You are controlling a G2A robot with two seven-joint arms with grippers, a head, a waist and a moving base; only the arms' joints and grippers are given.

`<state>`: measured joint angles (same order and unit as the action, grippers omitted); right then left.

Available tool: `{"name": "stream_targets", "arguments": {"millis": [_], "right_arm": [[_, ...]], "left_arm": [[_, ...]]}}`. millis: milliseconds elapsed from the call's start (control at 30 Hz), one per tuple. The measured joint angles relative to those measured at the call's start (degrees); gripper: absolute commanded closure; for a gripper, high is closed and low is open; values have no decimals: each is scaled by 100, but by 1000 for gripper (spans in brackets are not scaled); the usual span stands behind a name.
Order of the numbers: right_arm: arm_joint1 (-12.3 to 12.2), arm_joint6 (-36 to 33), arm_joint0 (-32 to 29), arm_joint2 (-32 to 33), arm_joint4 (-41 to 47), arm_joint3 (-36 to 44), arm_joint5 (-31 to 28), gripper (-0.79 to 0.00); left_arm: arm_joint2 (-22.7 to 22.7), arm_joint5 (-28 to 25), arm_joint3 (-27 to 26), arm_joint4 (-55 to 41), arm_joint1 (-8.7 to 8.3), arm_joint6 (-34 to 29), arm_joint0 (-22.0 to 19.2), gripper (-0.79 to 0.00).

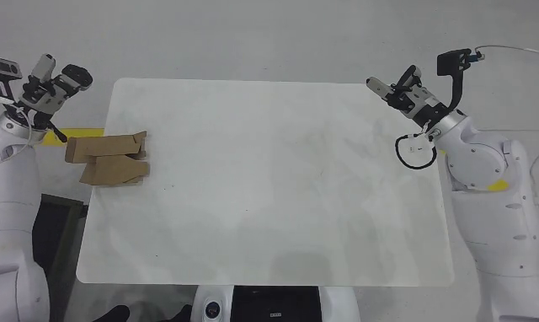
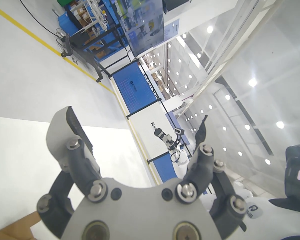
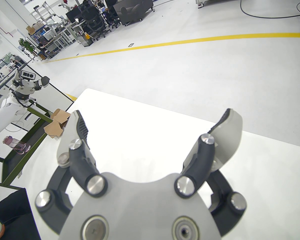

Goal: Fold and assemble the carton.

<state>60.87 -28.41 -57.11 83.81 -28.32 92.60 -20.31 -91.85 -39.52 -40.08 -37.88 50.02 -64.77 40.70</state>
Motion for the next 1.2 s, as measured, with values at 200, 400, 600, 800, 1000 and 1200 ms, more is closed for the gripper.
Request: {"name": "stream_targets", "arguments": {"millis": [200,400,600,800,1000,1200], "right_arm": [[0,0,0,0,0,0,0,-785],[0,0,0,0,0,0,0,-785],[0,0,0,0,0,0,0,-785],[0,0,0,0,0,0,0,-785],[0,0,0,0,0,0,0,-785],[0,0,0,0,0,0,0,-785]], "left_arm": [[-238,-181,475,208,-124,183,52,-785],[-482,-153,992,219,-235,385,160,-785],[-636,-86,1406,98,-288,607,278,-785],[-728,-108,1764,294,-367,1028,419,-785],[-689,-286,1953,944,-468,1722,623,-785],[-578,-207,2020,1385,-464,2332,810,-785]]}}
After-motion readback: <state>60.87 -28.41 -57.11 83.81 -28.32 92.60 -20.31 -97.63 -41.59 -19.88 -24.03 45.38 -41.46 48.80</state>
